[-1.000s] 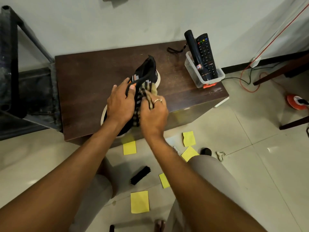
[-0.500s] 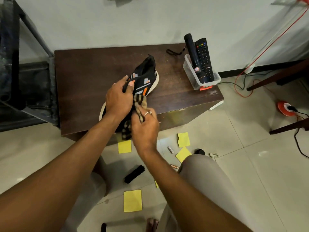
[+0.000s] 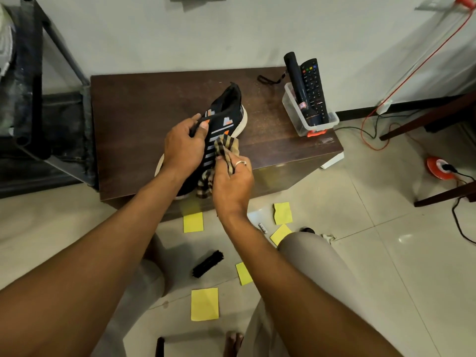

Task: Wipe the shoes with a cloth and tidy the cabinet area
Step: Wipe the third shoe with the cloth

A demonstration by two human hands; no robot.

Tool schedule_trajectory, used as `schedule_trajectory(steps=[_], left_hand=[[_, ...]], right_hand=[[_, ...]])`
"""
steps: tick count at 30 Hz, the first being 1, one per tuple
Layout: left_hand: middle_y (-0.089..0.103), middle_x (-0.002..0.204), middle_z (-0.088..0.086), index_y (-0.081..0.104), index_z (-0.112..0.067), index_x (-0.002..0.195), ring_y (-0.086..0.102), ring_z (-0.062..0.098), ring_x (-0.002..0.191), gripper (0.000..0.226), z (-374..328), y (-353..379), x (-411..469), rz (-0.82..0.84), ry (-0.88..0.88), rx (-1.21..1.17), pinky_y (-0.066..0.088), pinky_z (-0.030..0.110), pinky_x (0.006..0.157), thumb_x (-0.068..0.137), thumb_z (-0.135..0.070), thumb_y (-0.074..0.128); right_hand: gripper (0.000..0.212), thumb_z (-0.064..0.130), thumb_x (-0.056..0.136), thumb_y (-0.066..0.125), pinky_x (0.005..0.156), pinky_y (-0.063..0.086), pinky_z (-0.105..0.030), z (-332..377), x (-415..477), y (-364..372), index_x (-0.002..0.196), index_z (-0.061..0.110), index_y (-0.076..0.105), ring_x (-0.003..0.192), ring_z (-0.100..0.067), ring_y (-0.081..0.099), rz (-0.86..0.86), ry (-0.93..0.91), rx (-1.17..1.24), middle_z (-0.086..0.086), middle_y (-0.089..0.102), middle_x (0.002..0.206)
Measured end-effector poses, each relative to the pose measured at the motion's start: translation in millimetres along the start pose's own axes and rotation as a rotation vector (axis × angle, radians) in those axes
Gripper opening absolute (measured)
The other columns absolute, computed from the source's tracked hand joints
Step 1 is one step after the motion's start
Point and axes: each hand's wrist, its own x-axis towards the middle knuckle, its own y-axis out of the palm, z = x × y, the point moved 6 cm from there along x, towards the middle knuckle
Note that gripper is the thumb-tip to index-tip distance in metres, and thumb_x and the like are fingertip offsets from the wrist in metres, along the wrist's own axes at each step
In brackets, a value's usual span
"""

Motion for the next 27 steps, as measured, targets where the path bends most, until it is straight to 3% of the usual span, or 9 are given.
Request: schedule_trajectory(steps=[2, 5, 9, 13, 15, 18, 20, 24, 27], left_hand=[[0.062, 0.139, -0.009, 0.069, -0.015, 0.126, 0.056, 0.008, 0.128, 0.035, -1.2, 0.9, 0.1, 0.000, -0.003, -0.009, 0.046, 0.032, 0.107, 0.102, -0.036, 0.056], [0.064, 0.138, -0.005, 0.069, -0.014, 0.127, 0.058, 0.010, 0.127, 0.035, -2.7, 0.7, -1.2, -0.031, 0.020, -0.017, 0.046, 0.031, 0.106, 0.102, -0.033, 0.056], [0.066, 0.135, -0.002, 0.069, -0.013, 0.127, 0.059, 0.010, 0.124, 0.033, -5.4, -0.5, -4.5, -0.028, 0.025, -0.026, 0.046, 0.024, 0.101, 0.103, -0.032, 0.056], [0.068, 0.130, -0.001, 0.070, -0.014, 0.123, 0.062, 0.014, 0.119, 0.033, -4.8, -1.7, -4.4, 0.001, 0.013, -0.018, 0.049, 0.032, 0.098, 0.103, -0.035, 0.054], [0.068, 0.131, -0.003, 0.070, -0.015, 0.124, 0.061, 0.012, 0.121, 0.033, -4.2, -1.7, -4.4, -0.014, -0.003, -0.028, 0.047, 0.030, 0.099, 0.103, -0.035, 0.054], [0.063, 0.138, -0.008, 0.069, -0.018, 0.129, 0.056, 0.007, 0.126, 0.034, -4.0, -1.4, -5.3, -0.021, 0.000, -0.053, 0.044, 0.025, 0.104, 0.103, -0.034, 0.054], [0.063, 0.138, -0.007, 0.068, -0.019, 0.131, 0.056, 0.007, 0.127, 0.034, -3.3, -0.7, -4.8, -0.018, 0.010, -0.053, 0.045, 0.027, 0.106, 0.104, -0.034, 0.054], [0.064, 0.137, -0.006, 0.067, -0.016, 0.130, 0.058, 0.008, 0.125, 0.035, -3.1, 0.3, -4.4, -0.040, 0.022, -0.045, 0.046, 0.030, 0.106, 0.104, -0.034, 0.053], [0.064, 0.138, -0.004, 0.066, -0.015, 0.132, 0.057, 0.009, 0.126, 0.036, -4.6, 1.4, -5.9, -0.058, 0.040, -0.024, 0.045, 0.025, 0.105, 0.104, -0.032, 0.053]], right_hand=[[0.025, 0.017, 0.098, 0.060, 0.092, 0.054, -0.026, -2.3, 2.9, 8.2, 0.118, 0.011, 0.074, 0.099, -0.007, 0.064, 0.027, 0.033, -0.019, 0.006, 0.061, 0.110], [0.020, 0.015, 0.096, 0.059, 0.087, 0.053, -0.021, -10.0, -21.4, 15.3, 0.109, 0.009, 0.074, 0.094, -0.003, 0.062, 0.060, 0.042, -0.008, 0.005, 0.060, 0.106], [0.027, 0.025, 0.093, 0.058, 0.090, 0.054, -0.032, -25.4, -63.1, 25.0, 0.110, 0.013, 0.075, 0.099, -0.010, 0.063, 0.069, 0.126, 0.033, 0.001, 0.065, 0.107], [0.018, 0.019, 0.095, 0.061, 0.078, 0.052, -0.018, -28.6, -70.7, 14.8, 0.104, 0.016, 0.076, 0.090, -0.005, 0.063, 0.190, 0.163, 0.031, -0.001, 0.067, 0.102], [0.014, 0.016, 0.095, 0.062, 0.079, 0.052, -0.017, -25.6, -59.0, 1.4, 0.101, 0.016, 0.075, 0.088, -0.002, 0.062, 0.126, 0.170, 0.058, -0.002, 0.068, 0.101], [0.020, 0.019, 0.098, 0.061, 0.089, 0.052, -0.020, -16.6, -25.9, -10.0, 0.112, 0.013, 0.074, 0.100, -0.007, 0.063, -0.032, 0.160, 0.100, -0.001, 0.066, 0.110], [0.024, 0.022, 0.099, 0.060, 0.087, 0.050, -0.018, -11.7, -5.9, -2.2, 0.116, 0.012, 0.074, 0.103, -0.010, 0.063, -0.018, 0.146, 0.037, 0.000, 0.064, 0.114], [0.029, 0.032, 0.096, 0.058, 0.087, 0.053, -0.028, -20.9, -2.2, 15.1, 0.113, 0.016, 0.075, 0.098, -0.012, 0.064, -0.006, 0.187, -0.031, 0.000, 0.070, 0.110], [0.032, 0.035, 0.093, 0.056, 0.088, 0.056, -0.035, -26.3, -11.3, 13.9, 0.109, 0.015, 0.075, 0.098, -0.014, 0.064, 0.012, 0.192, -0.056, -0.001, 0.070, 0.107]])
